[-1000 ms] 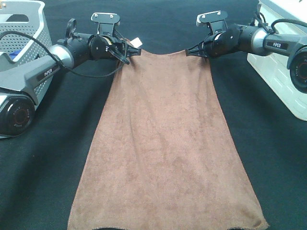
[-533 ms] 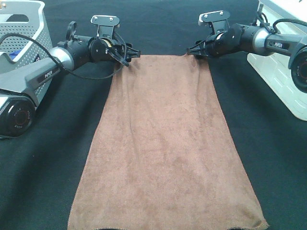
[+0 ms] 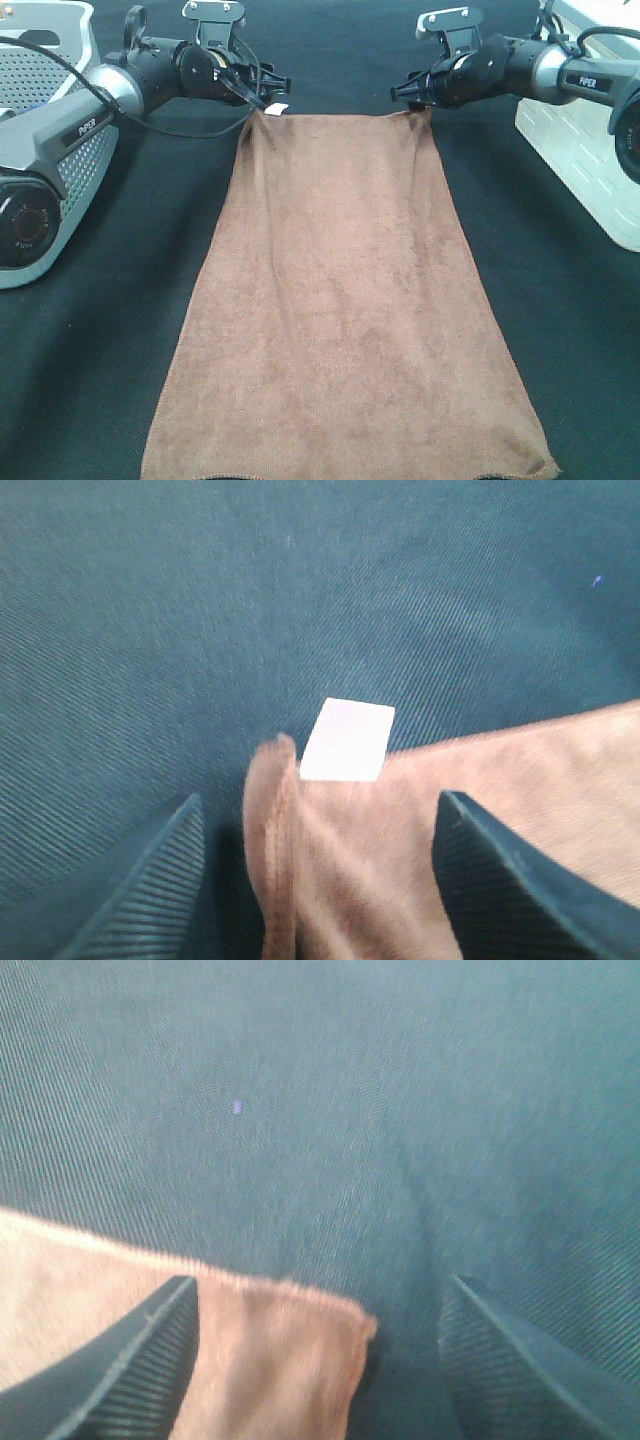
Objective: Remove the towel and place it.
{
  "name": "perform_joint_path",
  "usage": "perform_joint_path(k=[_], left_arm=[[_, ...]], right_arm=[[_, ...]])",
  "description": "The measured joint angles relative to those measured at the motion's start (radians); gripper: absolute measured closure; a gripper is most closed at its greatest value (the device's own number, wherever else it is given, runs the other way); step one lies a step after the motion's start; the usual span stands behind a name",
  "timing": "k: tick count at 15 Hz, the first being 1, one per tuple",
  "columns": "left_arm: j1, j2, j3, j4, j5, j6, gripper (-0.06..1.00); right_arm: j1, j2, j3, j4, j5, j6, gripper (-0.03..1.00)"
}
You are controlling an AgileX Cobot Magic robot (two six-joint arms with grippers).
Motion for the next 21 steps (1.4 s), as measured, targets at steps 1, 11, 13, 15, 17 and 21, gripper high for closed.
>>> perform_joint_path(k=[1, 11, 13, 15, 17, 21], left_arm=[[0.000, 0.001, 0.000, 0.000, 0.008, 0.000, 0.32], [0.000, 0.082, 0.000, 0.029, -0.103, 0.000, 0.79], [0.004, 0.082, 0.000, 0.080, -0.102, 0.000, 0.86], [0.024, 0.082, 0.000, 0.095, -0.102, -0.006, 0.87], [0.054, 0.082, 0.000, 0.098, -0.099, -0.052, 0.87], [0.066, 0.082, 0.000, 0.093, -0.097, -0.080, 0.72]], right_arm=[[0.000, -0.003, 0.000, 0.000, 0.000, 0.000, 0.30], [0.000, -0.004, 0.000, 0.001, 0.053, 0.000, 0.30], [0.000, -0.004, 0.000, 0.001, 0.053, 0.000, 0.30], [0.000, -0.004, 0.000, 0.001, 0.053, 0.000, 0.30], [0.000, -0.004, 0.000, 0.001, 0.053, 0.000, 0.30], [0.000, -0.004, 0.000, 0.001, 0.053, 0.000, 0.30]])
